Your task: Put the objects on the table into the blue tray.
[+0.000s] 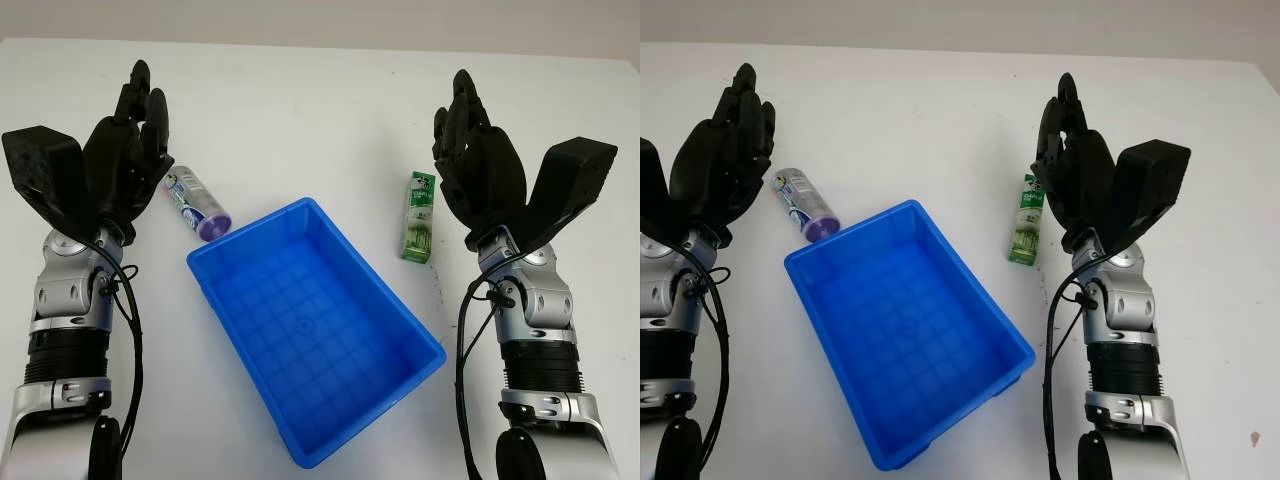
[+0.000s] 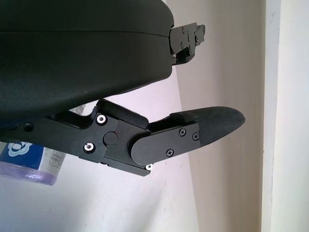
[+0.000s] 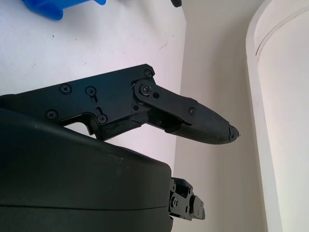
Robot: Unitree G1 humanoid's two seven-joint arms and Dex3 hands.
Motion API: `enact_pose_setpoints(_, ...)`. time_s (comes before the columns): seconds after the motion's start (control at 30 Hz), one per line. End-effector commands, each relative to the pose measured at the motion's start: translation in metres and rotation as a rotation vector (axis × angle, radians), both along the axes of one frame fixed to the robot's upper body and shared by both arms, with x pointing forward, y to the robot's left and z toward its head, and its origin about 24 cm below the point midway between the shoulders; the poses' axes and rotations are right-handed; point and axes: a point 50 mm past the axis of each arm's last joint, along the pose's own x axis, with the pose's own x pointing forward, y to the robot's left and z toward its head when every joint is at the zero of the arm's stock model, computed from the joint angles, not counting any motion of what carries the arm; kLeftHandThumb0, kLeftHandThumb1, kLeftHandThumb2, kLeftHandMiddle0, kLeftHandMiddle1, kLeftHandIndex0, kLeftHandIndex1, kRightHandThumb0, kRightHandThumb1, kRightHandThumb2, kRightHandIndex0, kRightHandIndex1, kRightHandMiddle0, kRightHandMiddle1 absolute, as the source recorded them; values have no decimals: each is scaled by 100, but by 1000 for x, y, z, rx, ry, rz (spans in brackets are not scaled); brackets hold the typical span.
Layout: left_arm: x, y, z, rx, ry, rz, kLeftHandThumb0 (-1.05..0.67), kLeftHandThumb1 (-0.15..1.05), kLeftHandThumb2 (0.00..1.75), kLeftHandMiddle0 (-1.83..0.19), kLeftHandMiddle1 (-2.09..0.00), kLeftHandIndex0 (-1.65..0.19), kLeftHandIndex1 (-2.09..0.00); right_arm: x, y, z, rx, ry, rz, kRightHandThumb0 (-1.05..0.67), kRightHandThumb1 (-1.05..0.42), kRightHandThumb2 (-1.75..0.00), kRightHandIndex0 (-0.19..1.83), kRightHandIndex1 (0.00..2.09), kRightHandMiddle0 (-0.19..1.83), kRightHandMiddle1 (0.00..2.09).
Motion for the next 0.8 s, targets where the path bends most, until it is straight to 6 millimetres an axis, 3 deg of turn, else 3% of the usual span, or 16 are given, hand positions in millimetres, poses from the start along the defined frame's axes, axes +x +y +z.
enact_pose_setpoints(0.0, -5, 1, 0, 4, -12, -9, -75, 105, 69, 19, 0, 19, 0, -5, -3, 2, -10, -18, 0, -74, -105, -77, -19, 0, -19, 0)
enact_pose_setpoints(0.33, 0, -5, -2, -16, 5, -32, -76, 105, 68, 19, 0, 19, 0, 3, -8, 3, 20, 7, 13, -76, -105, -71, -19, 0, -19, 0)
enact_pose_setpoints(0.5, 0, -7, -3, -11, 7, -22, -78, 105, 67, 19, 0, 19, 0, -1, -25, 34, -36, -90, -4, -73, -105, -60, -19, 0, -19, 0)
enact_pose_setpoints(0.6, 2, -8, -4, -21, 8, -21, -78, 105, 67, 19, 0, 19, 0, -2, -38, 60, -155, -187, -12, -69, -105, -48, -7, 7, -9, 6)
enact_pose_setpoints(0.67, 4, -8, -5, -25, 8, -23, -78, 105, 67, 19, 0, 19, 0, 0, -46, 78, -298, -231, -27, -62, -105, -39, 9, 16, -3, 27)
enact_pose_setpoints(0.7, 5, -8, -5, -26, 8, -24, -78, 105, 66, 19, 0, 19, 0, 1, -48, 85, -340, -236, -33, -59, -103, -26, 17, 23, -10, 63)
enact_pose_setpoints(0.77, 5, -8, -6, -32, 5, -27, -78, 105, 66, 19, 0, 19, 0, 3, -54, 98, -518, -248, -61, -53, -99, -9, 28, 36, -11, 97)
